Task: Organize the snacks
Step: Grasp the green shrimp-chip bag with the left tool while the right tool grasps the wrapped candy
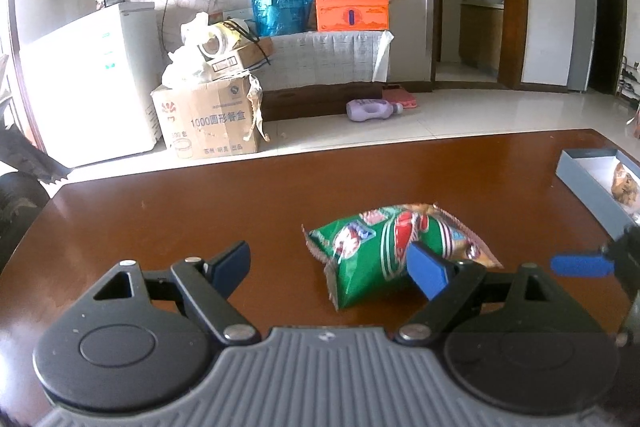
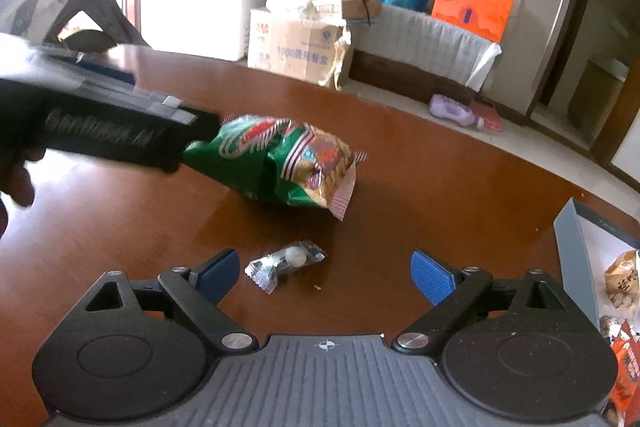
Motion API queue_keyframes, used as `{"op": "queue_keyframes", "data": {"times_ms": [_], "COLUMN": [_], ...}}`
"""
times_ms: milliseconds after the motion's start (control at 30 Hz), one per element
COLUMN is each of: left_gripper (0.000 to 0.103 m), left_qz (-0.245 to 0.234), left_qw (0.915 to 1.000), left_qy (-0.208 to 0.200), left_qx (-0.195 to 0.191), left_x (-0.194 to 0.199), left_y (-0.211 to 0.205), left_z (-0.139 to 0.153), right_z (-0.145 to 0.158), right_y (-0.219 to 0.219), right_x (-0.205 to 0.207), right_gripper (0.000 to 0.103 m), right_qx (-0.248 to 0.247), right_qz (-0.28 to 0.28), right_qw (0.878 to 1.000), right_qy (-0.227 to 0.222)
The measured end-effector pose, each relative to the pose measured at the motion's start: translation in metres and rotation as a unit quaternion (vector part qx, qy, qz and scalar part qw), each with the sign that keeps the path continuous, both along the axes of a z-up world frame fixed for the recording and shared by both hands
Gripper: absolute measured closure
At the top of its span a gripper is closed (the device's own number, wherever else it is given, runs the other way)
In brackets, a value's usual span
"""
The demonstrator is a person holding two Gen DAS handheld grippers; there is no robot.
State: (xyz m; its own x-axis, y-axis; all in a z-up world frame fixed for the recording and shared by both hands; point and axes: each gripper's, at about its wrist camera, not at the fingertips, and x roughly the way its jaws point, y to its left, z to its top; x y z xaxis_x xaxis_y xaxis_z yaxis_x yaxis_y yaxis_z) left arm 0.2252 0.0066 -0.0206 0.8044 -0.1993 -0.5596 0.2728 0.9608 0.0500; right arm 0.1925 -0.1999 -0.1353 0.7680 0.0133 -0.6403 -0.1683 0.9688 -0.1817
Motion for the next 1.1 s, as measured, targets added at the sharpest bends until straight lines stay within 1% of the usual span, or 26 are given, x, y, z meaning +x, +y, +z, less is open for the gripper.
{"op": "queue_keyframes", "data": {"times_ms": [133,200,367,533,567,667,700,867,900,967,1000,1033,1100], "left_gripper": [0.017,0.017,0.017,0.017,0.017,0.017,0.017,0.016,0.013,0.013,0.012,0.008,0.006], "left_qz": [-0.003,-0.002,-0.01,-0.009,-0.008,-0.01,-0.012,-0.029,-0.035,-0.046,-0.05,-0.053,-0.059], "left_qw": [1.0,1.0,0.9999,0.9995,0.9994,0.9992,0.9991,0.9975,0.9971,0.9965,0.9961,0.9959,0.9951], "left_qy": [0.002,0.004,0.006,0.02,0.022,0.025,0.026,0.043,0.046,0.05,0.052,0.054,0.062], "left_qx": [0.0,-0.001,0.0,-0.023,-0.026,-0.029,-0.032,-0.048,-0.049,-0.049,-0.05,-0.05,-0.05], "left_x": [0.019,0.029,0.049,0.062,0.064,0.067,0.068,0.071,0.071,0.07,0.069,0.07,0.07], "left_y": [-0.009,-0.013,-0.023,-0.021,-0.02,-0.019,-0.018,-0.018,-0.02,-0.025,-0.027,-0.029,-0.035], "left_z": [-0.005,-0.007,-0.014,-0.026,-0.028,-0.032,-0.033,-0.037,-0.038,-0.039,-0.039,-0.04,-0.042], "right_z": [-0.008,-0.011,-0.02,-0.022,-0.023,-0.022,-0.022,-0.018,-0.018,-0.017,-0.017,-0.016,-0.015], "right_y": [0.001,0.002,0.001,-0.006,-0.007,-0.014,-0.015,-0.021,-0.022,-0.023,-0.024,-0.025,-0.026], "right_x": [0.007,0.012,0.018,0.019,0.019,0.018,0.018,0.013,0.013,0.012,0.011,0.01,0.01], "right_gripper": [0.01,0.01,0.014,0.015,0.019,0.028,0.028,0.041,0.042,0.045,0.045,0.045,0.047], "right_qx": [0.021,0.022,0.027,0.042,0.049,0.071,0.074,0.076,0.076,0.076,0.075,0.075,0.075], "right_qz": [-0.015,-0.021,-0.026,-0.025,-0.021,-0.008,-0.004,0.011,0.013,0.016,0.016,0.016,0.017], "right_qw": [1.0,0.999,0.999,0.999,0.999,0.997,0.997,0.997,0.997,0.997,0.997,0.997,0.997], "right_qy": [0.01,0.012,0.014,0.004,0.004,0.01,0.011,0.015,0.016,0.019,0.02,0.021,0.023]}}
